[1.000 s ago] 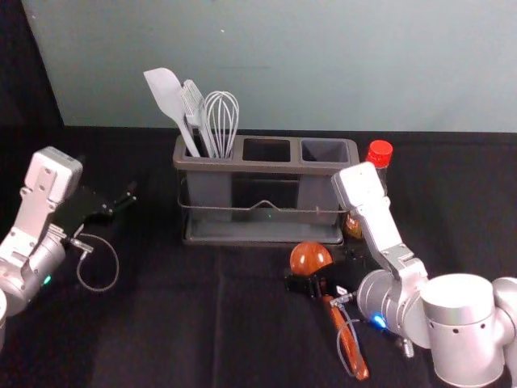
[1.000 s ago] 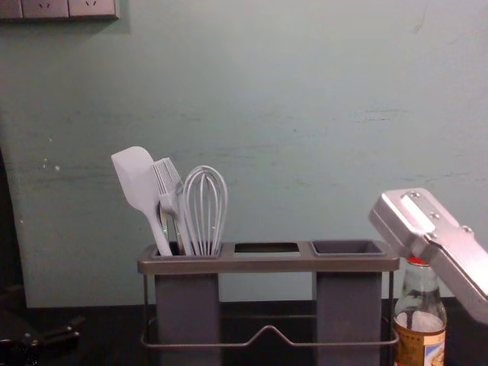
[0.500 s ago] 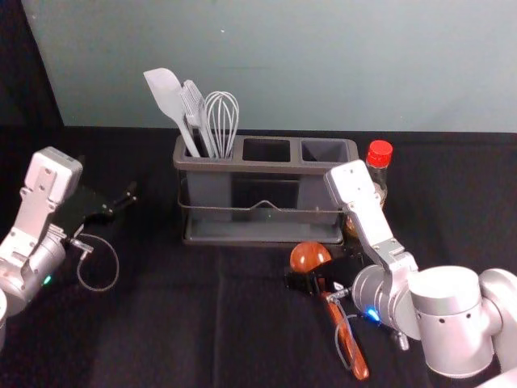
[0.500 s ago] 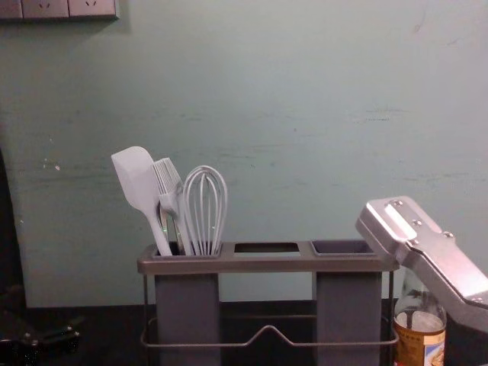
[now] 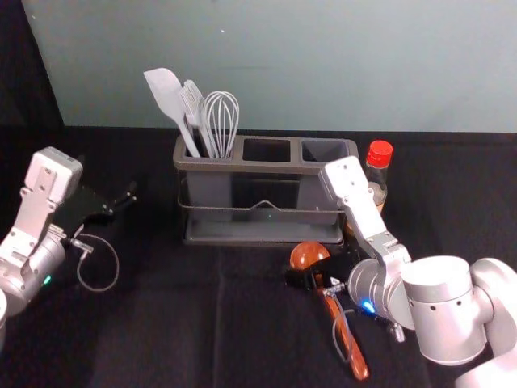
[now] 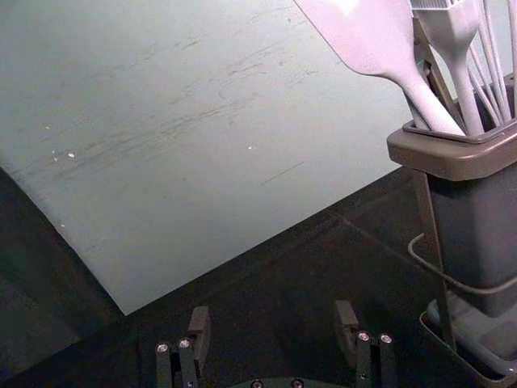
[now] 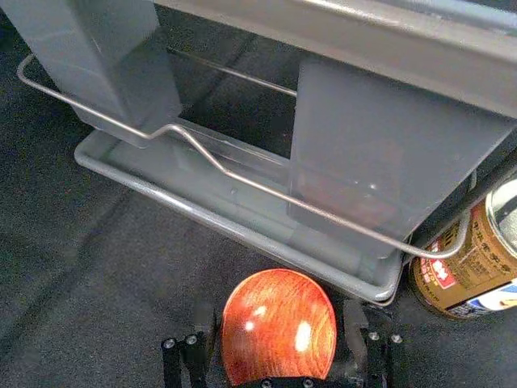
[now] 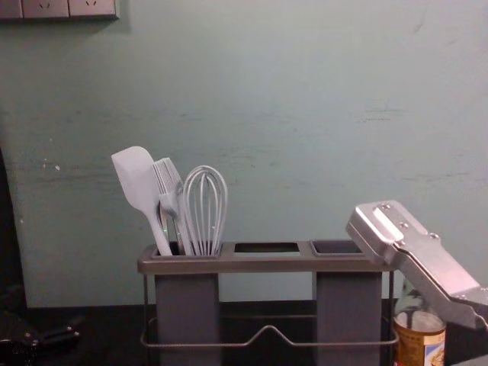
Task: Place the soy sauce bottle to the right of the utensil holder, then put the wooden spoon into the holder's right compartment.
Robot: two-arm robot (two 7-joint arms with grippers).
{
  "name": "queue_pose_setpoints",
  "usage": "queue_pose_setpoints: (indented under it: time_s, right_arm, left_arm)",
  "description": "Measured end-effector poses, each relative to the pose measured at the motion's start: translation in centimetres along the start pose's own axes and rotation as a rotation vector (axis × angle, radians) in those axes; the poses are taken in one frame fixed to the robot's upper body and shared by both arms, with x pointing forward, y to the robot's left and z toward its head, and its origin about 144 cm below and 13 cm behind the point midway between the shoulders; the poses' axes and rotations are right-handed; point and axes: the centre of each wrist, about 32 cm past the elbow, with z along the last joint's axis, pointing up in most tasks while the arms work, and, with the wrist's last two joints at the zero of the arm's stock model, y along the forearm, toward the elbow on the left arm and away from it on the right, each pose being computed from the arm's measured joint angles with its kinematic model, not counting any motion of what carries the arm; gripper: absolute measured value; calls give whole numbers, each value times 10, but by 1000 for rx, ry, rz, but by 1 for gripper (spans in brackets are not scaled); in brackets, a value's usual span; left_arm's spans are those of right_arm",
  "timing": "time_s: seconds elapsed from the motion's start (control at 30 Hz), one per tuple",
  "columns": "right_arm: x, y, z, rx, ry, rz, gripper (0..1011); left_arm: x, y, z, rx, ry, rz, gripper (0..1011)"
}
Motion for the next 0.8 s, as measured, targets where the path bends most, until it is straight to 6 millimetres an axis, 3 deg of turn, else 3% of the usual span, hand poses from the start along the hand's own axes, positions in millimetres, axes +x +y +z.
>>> queue_pose_setpoints:
  time_s: [0.8]
  right_arm:
    - [5,7,5,-18,-8,14,1000]
  left_arm:
    - [0,0,0,0,0,0,1005]
